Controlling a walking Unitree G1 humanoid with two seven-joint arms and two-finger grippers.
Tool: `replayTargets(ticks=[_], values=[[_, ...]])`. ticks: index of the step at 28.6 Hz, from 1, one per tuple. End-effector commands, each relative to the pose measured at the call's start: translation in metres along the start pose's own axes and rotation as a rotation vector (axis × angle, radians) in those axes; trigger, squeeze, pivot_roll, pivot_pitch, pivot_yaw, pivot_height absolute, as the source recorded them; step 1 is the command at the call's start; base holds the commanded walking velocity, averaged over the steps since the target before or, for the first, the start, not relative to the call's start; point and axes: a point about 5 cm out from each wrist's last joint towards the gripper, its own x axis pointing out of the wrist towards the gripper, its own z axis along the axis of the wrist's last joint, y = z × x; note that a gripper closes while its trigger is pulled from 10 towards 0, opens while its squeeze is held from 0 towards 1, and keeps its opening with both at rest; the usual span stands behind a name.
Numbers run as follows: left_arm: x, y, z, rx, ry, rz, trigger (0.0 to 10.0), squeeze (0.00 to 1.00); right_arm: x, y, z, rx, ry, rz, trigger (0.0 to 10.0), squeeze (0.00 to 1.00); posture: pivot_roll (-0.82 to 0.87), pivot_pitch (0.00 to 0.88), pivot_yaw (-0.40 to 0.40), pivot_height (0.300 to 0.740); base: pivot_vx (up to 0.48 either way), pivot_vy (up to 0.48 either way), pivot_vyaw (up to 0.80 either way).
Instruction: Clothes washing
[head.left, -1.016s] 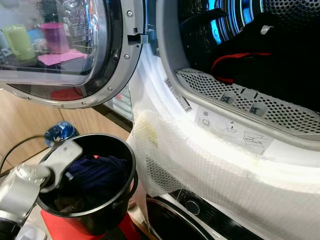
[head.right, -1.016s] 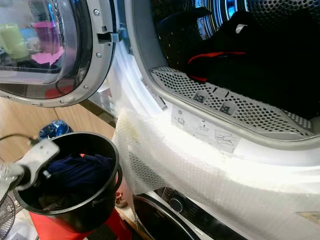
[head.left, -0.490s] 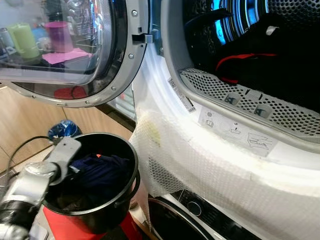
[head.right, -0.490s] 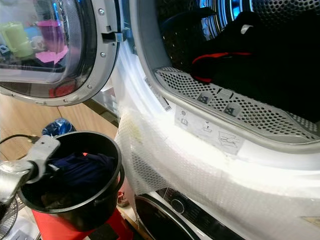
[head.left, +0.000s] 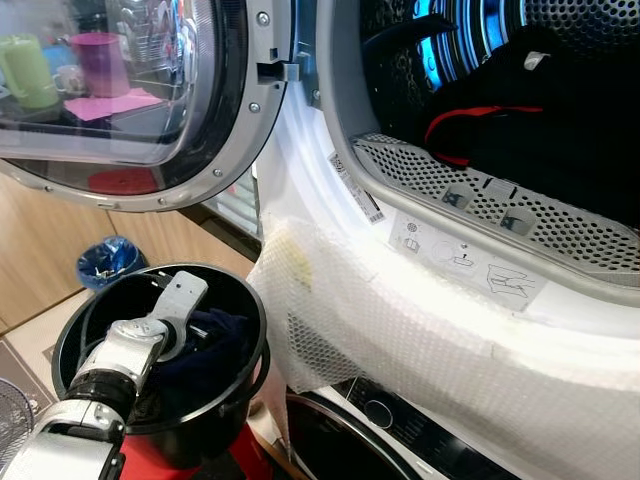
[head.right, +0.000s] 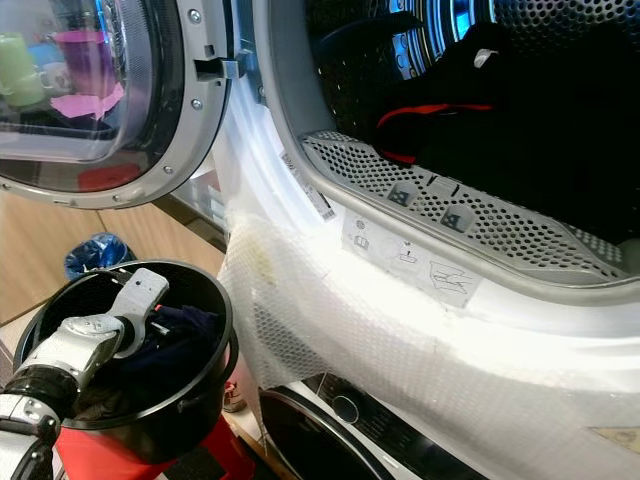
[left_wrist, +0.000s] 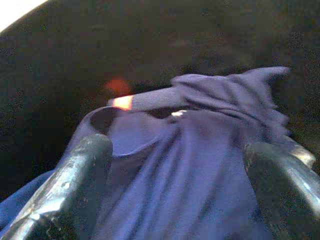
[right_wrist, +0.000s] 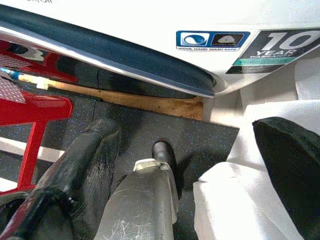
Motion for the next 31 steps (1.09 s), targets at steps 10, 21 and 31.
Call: replayTargets(ticks=[10,21,31], values=[[-0.002,0.02,-0.008,-0.027,0.015,0.155,10.0,0.0,-0.003,-0.009,-0.008,0.022,0.015,-0.024,10.0,0.0,0.23,0.073,-0.105,0.74,0.0,0.0,0.0],[0.001,0.011,-0.035,-0.09,0.068,0.232,10.0,0.0,-0.003,-0.013,-0.004,0.033,-0.011,-0.022,10.0,0.0,0.2,0.105,-0.126,0.74,0.0,0.0,0.0],[-0.001,0.016,-0.043,-0.14,0.076,0.304,10.0,0.0,-0.007,-0.025,-0.007,0.035,-0.027,-0.04,10.0,0.0,0.15,0.127,-0.158,0.74,0.0,0.0,0.0]])
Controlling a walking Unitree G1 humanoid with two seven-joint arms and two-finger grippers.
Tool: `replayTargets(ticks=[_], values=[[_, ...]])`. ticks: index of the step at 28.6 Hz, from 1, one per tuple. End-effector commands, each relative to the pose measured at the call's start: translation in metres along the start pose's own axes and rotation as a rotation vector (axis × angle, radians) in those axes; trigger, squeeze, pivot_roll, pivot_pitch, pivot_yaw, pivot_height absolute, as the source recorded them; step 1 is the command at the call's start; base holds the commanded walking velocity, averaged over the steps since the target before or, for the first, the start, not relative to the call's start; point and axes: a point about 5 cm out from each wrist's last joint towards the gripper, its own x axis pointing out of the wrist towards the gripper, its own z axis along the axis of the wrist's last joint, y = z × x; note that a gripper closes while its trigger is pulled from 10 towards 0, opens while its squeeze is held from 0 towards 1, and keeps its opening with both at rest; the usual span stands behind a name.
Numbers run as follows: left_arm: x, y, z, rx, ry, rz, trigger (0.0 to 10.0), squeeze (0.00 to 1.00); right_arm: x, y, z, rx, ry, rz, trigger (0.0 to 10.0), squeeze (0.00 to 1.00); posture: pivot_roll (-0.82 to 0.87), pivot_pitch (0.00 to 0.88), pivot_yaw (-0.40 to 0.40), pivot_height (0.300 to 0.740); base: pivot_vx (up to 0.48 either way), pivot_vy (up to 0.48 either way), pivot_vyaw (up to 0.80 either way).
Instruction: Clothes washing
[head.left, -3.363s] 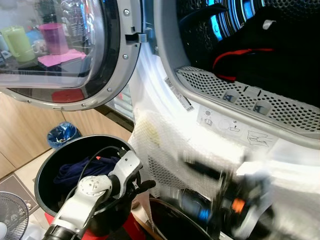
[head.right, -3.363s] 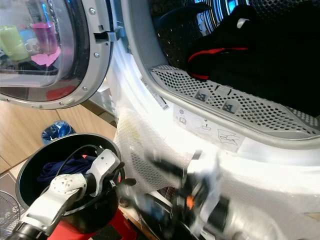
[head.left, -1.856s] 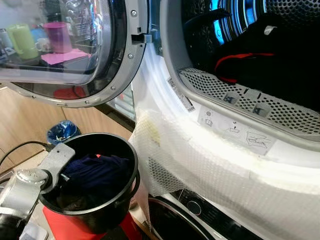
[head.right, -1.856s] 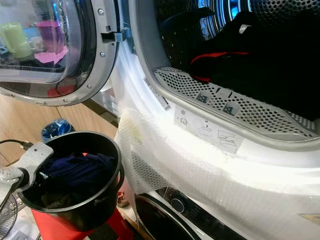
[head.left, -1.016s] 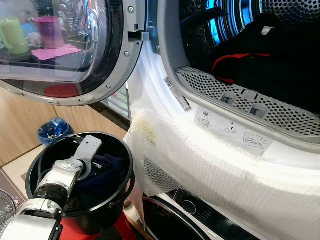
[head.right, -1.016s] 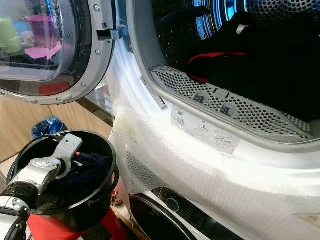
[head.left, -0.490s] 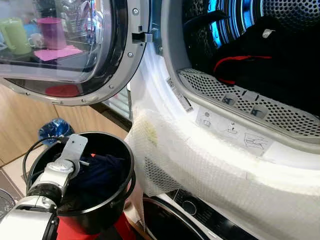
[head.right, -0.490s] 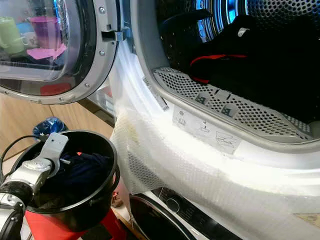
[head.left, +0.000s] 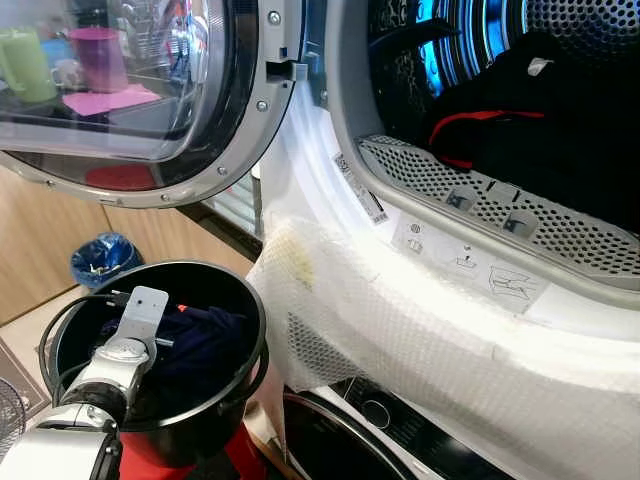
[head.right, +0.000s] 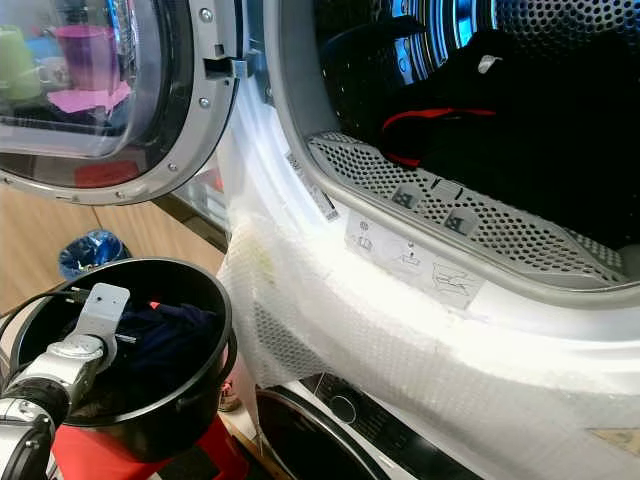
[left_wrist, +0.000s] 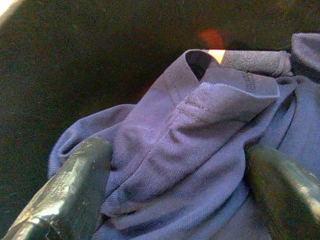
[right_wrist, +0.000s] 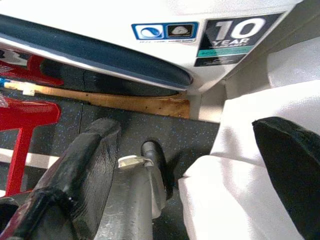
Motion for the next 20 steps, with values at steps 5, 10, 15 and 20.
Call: replayTargets(ticks=[5,10,15,20], values=[[0.0,-0.001,-0.01,-0.063,0.022,0.024,10.0,0.0,-0.004,-0.018,0.005,-0.05,-0.036,-0.027,10.0,0.0,0.13,0.128,-0.193,0.74,0.0,0.0,0.0],[0.0,-0.019,-0.01,-0.097,0.015,-0.047,10.0,0.0,-0.006,-0.029,0.014,-0.069,-0.07,-0.045,10.0,0.0,0.11,0.129,-0.224,0.74,0.0,0.0,0.0],[-0.001,-0.033,-0.012,-0.101,0.015,-0.078,3.6,0.0,-0.007,-0.033,0.021,-0.076,-0.096,-0.047,10.0,0.0,0.11,0.125,-0.242,0.74,0.0,0.0,0.0],[-0.002,-0.039,-0.012,-0.118,0.011,-0.09,0.0,0.0,-0.006,-0.032,0.023,-0.085,-0.099,-0.042,10.0,0.0,0.12,0.116,-0.248,0.74,0.0,0.0,0.0]])
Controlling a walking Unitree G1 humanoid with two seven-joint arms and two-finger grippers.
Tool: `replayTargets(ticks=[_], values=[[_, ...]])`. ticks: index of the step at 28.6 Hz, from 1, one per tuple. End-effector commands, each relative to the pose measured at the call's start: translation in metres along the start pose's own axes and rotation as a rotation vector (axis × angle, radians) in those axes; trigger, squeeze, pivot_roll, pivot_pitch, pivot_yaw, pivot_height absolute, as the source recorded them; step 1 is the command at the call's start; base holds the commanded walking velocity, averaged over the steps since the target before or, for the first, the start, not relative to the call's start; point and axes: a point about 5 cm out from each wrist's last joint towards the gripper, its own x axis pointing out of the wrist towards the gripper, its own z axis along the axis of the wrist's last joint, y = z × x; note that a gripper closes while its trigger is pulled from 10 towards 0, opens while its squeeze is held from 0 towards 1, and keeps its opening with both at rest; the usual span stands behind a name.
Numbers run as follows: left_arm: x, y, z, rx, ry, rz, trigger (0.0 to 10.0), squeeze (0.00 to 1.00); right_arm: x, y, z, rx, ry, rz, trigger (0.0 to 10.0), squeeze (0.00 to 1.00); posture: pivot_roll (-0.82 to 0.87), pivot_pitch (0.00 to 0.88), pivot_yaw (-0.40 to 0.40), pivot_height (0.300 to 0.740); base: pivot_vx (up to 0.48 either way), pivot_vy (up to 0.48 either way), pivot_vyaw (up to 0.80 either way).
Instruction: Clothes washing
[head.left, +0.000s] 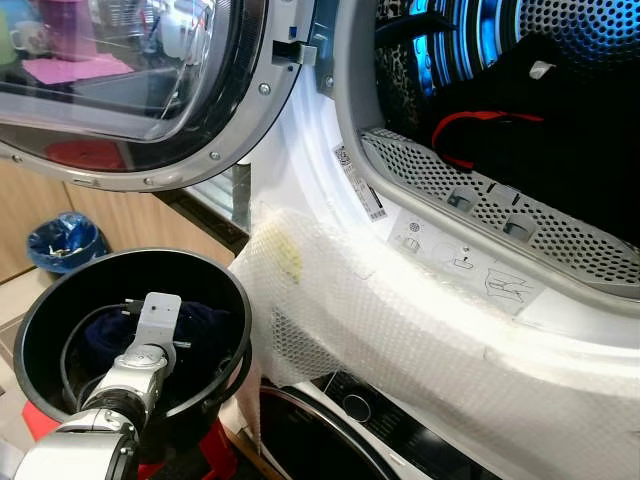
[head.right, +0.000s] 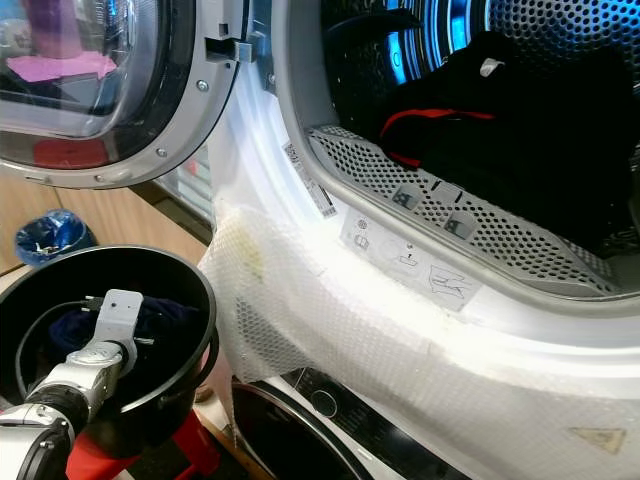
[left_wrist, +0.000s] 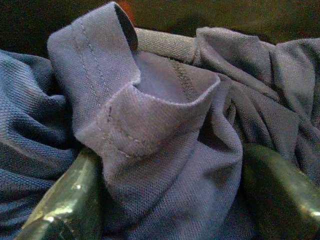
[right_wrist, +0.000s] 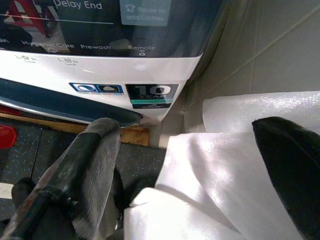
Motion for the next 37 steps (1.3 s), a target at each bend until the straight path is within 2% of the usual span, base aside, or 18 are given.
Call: replayTargets(ticks=[1,15,28,37], values=[[0.0,-0.009,-0.008,-0.018,0.02,-0.034,0.0,0.0,-0.002,-0.008,0.0,-0.008,-0.003,-0.02,10.0,0.0,0.13,0.114,-0.248,0.74,0.0,0.0,0.0],[-0.001,-0.012,-0.003,0.009,-0.008,-0.079,0.0,0.0,0.001,0.007,-0.002,0.011,0.013,0.01,10.0,0.0,0.19,0.103,-0.229,0.74,0.0,0.0,0.0],[-0.002,-0.024,-0.012,0.002,0.006,-0.111,0.0,0.0,-0.001,-0.005,0.001,-0.001,0.008,0.003,10.0,0.0,0.18,0.084,-0.251,0.74,0.0,0.0,0.0],[-0.002,-0.026,-0.014,-0.027,0.007,-0.128,0.0,0.0,0.001,-0.002,0.005,0.024,-0.013,0.001,10.0,0.0,0.18,0.081,-0.248,0.74,0.0,0.0,0.0]])
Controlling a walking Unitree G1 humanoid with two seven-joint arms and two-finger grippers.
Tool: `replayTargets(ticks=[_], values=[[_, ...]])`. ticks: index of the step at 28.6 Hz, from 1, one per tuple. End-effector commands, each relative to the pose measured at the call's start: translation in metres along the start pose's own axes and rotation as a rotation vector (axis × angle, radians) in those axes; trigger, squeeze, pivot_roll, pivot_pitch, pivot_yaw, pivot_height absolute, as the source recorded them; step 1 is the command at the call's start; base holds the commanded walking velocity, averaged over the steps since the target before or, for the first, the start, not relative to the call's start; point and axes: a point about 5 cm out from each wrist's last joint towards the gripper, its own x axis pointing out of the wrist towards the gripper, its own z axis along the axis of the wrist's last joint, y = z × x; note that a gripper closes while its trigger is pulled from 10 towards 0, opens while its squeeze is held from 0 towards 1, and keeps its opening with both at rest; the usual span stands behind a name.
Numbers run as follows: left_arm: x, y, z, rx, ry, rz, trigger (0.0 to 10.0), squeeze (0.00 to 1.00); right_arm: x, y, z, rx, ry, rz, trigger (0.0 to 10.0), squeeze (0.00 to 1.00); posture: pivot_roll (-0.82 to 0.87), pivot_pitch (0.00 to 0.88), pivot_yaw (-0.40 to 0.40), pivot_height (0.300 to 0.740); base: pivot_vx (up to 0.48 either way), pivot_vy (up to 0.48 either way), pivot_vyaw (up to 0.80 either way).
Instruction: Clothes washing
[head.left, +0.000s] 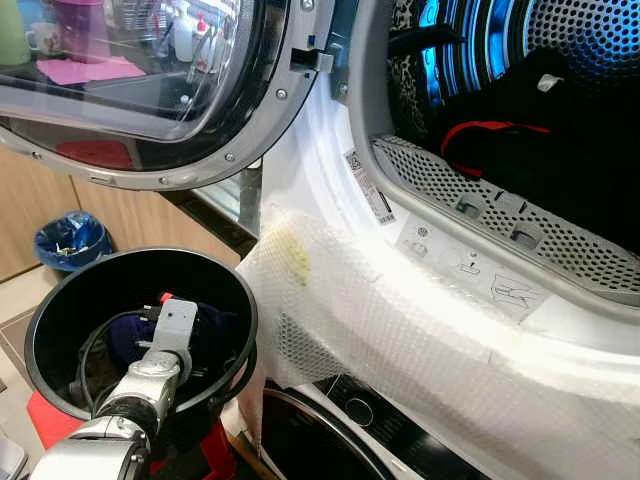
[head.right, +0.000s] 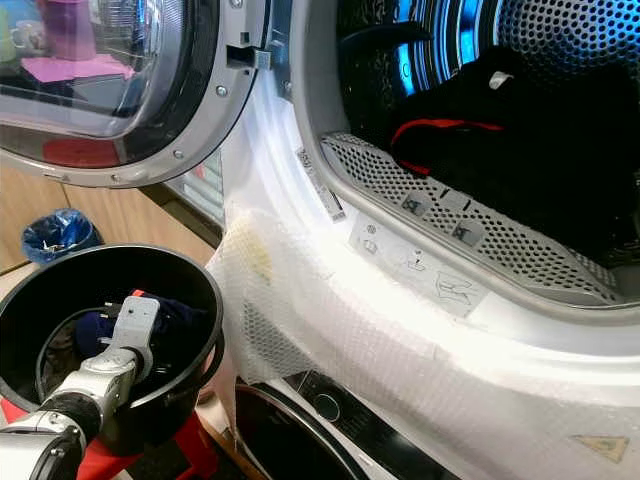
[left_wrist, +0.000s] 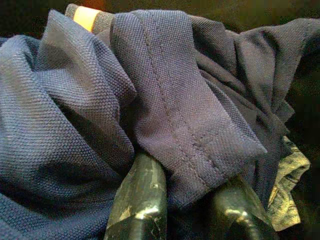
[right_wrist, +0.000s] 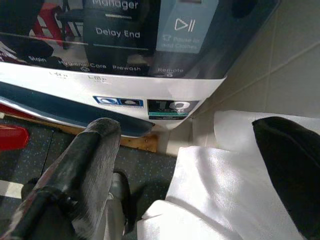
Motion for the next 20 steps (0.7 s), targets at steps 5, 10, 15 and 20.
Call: replayTargets(ticks=[5,10,15,20], values=[[-0.001,-0.007,-0.006,-0.033,0.005,-0.044,0.0,0.0,-0.001,-0.005,0.002,0.029,-0.017,-0.017,10.0,0.0,0.18,0.082,-0.244,0.74,0.0,0.0,0.0],[-0.002,-0.004,0.014,-0.082,-0.09,-0.178,0.0,0.0,0.002,0.003,0.006,0.059,-0.034,-0.009,10.0,0.0,0.2,0.09,-0.217,0.74,0.0,0.0,0.0],[-0.009,-0.009,0.033,-0.094,-0.164,-0.374,0.0,0.0,0.003,0.008,0.005,0.083,-0.036,-0.006,10.0,0.0,0.2,0.086,-0.194,0.74,0.0,0.0,0.0],[-0.035,-0.013,0.062,-0.068,-0.294,-0.657,0.0,0.0,0.004,0.011,0.006,0.121,-0.048,-0.008,10.0,0.0,0.21,0.07,-0.179,0.74,0.0,0.0,0.0]])
